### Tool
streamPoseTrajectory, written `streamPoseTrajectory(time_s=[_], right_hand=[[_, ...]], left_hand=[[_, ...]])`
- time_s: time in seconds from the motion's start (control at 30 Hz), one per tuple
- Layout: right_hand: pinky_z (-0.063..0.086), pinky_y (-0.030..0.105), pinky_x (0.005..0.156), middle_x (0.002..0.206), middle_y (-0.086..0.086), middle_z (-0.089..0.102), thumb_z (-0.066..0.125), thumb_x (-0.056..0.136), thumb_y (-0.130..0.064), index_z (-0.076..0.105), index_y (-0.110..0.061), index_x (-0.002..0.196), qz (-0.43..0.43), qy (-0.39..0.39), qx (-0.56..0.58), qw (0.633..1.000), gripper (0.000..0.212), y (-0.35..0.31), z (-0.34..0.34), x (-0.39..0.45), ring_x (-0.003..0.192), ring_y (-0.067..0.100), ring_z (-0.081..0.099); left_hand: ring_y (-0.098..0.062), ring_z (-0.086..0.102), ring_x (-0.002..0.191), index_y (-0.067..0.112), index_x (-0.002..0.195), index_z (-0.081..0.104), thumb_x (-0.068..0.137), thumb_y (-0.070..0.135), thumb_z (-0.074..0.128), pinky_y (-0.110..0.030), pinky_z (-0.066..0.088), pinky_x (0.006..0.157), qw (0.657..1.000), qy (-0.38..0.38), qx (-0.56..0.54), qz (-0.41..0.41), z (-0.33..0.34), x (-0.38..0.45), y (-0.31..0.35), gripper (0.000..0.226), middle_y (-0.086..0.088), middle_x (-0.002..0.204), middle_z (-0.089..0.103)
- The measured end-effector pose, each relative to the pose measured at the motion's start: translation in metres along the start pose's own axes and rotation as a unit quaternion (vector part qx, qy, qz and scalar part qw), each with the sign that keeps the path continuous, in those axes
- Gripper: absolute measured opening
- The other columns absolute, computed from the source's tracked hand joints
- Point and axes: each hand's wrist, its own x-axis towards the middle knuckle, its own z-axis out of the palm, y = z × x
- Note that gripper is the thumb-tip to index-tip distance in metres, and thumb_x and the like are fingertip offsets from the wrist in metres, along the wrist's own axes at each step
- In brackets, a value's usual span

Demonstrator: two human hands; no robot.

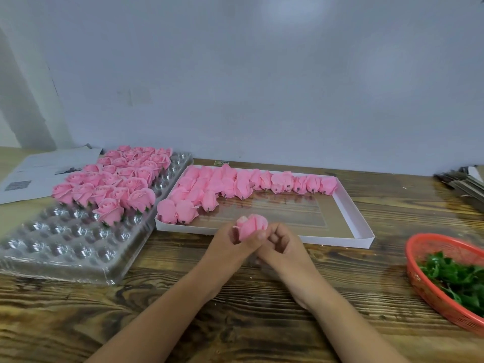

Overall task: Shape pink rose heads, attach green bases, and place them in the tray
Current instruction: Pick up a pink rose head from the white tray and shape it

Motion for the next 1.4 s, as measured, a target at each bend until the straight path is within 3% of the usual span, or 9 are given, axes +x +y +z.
streamPoseTrajectory(time_s=[0.13, 0.23, 0.4, 0.6, 0.73, 0.87, 1.03, 1.23, 1.4], right_hand=[[0.055, 0.023, 0.071, 0.104, 0.007, 0.074, 0.073, 0.08, -0.025, 0.059, -0.001, 0.119, 0.011, -0.048, 0.048, 0.998, 0.047, 0.0, 0.0, 0.0, 0.088, 0.014, 0.067], [0.056, 0.024, 0.072, 0.108, 0.008, 0.072, 0.071, 0.085, -0.015, 0.057, -0.004, 0.127, 0.02, -0.08, 0.101, 0.991, 0.046, 0.0, -0.001, 0.0, 0.087, 0.015, 0.067], [0.056, 0.024, 0.07, 0.101, 0.015, 0.068, 0.072, 0.085, -0.01, 0.053, 0.006, 0.128, 0.025, -0.103, 0.174, 0.979, 0.05, -0.004, -0.005, 0.0, 0.083, 0.019, 0.066], [0.05, 0.027, 0.072, 0.103, 0.017, 0.065, 0.074, 0.086, -0.01, 0.054, 0.005, 0.131, 0.046, -0.091, 0.198, 0.975, 0.052, -0.007, -0.009, 0.002, 0.082, 0.019, 0.061], [0.048, 0.026, 0.07, 0.099, 0.015, 0.067, 0.078, 0.072, -0.015, 0.056, 0.006, 0.126, 0.036, -0.059, 0.171, 0.983, 0.062, -0.006, -0.006, 0.003, 0.082, 0.017, 0.062], [0.05, 0.028, 0.07, 0.103, 0.014, 0.071, 0.077, 0.074, -0.014, 0.059, 0.001, 0.122, 0.021, -0.039, 0.145, 0.988, 0.054, -0.002, -0.003, 0.002, 0.086, 0.02, 0.064], [0.054, 0.024, 0.069, 0.105, 0.01, 0.072, 0.076, 0.079, -0.013, 0.065, -0.009, 0.114, 0.004, -0.047, 0.148, 0.988, 0.037, -0.004, -0.006, 0.003, 0.088, 0.017, 0.066], [0.057, 0.023, 0.077, 0.108, 0.01, 0.074, 0.079, 0.078, -0.015, 0.071, -0.015, 0.115, 0.013, -0.08, 0.154, 0.985, 0.038, -0.003, -0.006, 0.002, 0.093, 0.017, 0.069], [0.058, 0.024, 0.075, 0.093, 0.01, 0.073, 0.078, 0.074, -0.01, 0.076, -0.01, 0.103, 0.071, -0.124, 0.234, 0.962, 0.029, -0.003, -0.005, 0.002, 0.079, 0.017, 0.069]], left_hand=[[-0.021, 0.066, 0.093, 0.007, 0.108, 0.071, 0.078, 0.056, 0.081, -0.029, 0.053, 0.078, 0.994, -0.08, -0.067, -0.034, -0.005, 0.002, 0.006, 0.058, -0.013, 0.1, 0.07], [-0.025, 0.064, 0.101, 0.014, 0.116, 0.07, 0.073, 0.059, 0.083, -0.04, 0.054, 0.088, 0.989, -0.118, -0.068, -0.049, -0.005, 0.003, 0.017, 0.064, -0.013, 0.107, 0.068], [-0.033, 0.056, 0.118, 0.023, 0.129, 0.068, 0.066, 0.055, 0.089, -0.066, 0.035, 0.11, 0.98, -0.123, -0.134, -0.083, 0.002, 0.006, 0.025, 0.073, -0.025, 0.125, 0.062], [-0.023, 0.066, 0.119, 0.025, 0.124, 0.072, 0.075, 0.043, 0.081, -0.035, 0.056, 0.094, 0.981, -0.088, -0.148, -0.089, 0.013, 0.01, 0.027, 0.053, -0.014, 0.125, 0.07], [-0.025, 0.069, 0.111, 0.024, 0.118, 0.074, 0.074, 0.043, 0.08, -0.038, 0.058, 0.089, 0.986, -0.044, -0.143, -0.071, 0.015, 0.009, 0.023, 0.048, -0.013, 0.115, 0.072], [-0.023, 0.071, 0.104, 0.025, 0.118, 0.074, 0.074, 0.043, 0.081, -0.029, 0.056, 0.076, 0.988, -0.028, -0.143, -0.06, 0.019, 0.007, 0.022, 0.048, -0.012, 0.11, 0.074], [-0.03, 0.066, 0.102, 0.019, 0.12, 0.07, 0.077, 0.041, 0.079, -0.045, 0.054, 0.085, 0.989, -0.047, -0.134, -0.047, 0.018, 0.007, 0.018, 0.05, -0.016, 0.108, 0.07], [-0.024, 0.069, 0.101, 0.029, 0.119, 0.073, 0.075, 0.041, 0.08, -0.036, 0.057, 0.081, 0.989, -0.047, -0.129, -0.06, 0.013, 0.007, 0.017, 0.046, -0.01, 0.104, 0.073], [-0.016, 0.064, 0.122, 0.027, 0.121, 0.074, 0.079, 0.04, 0.075, -0.031, 0.054, 0.1, 0.988, -0.071, -0.125, -0.057, 0.009, 0.005, 0.018, 0.045, -0.001, 0.127, 0.071]])
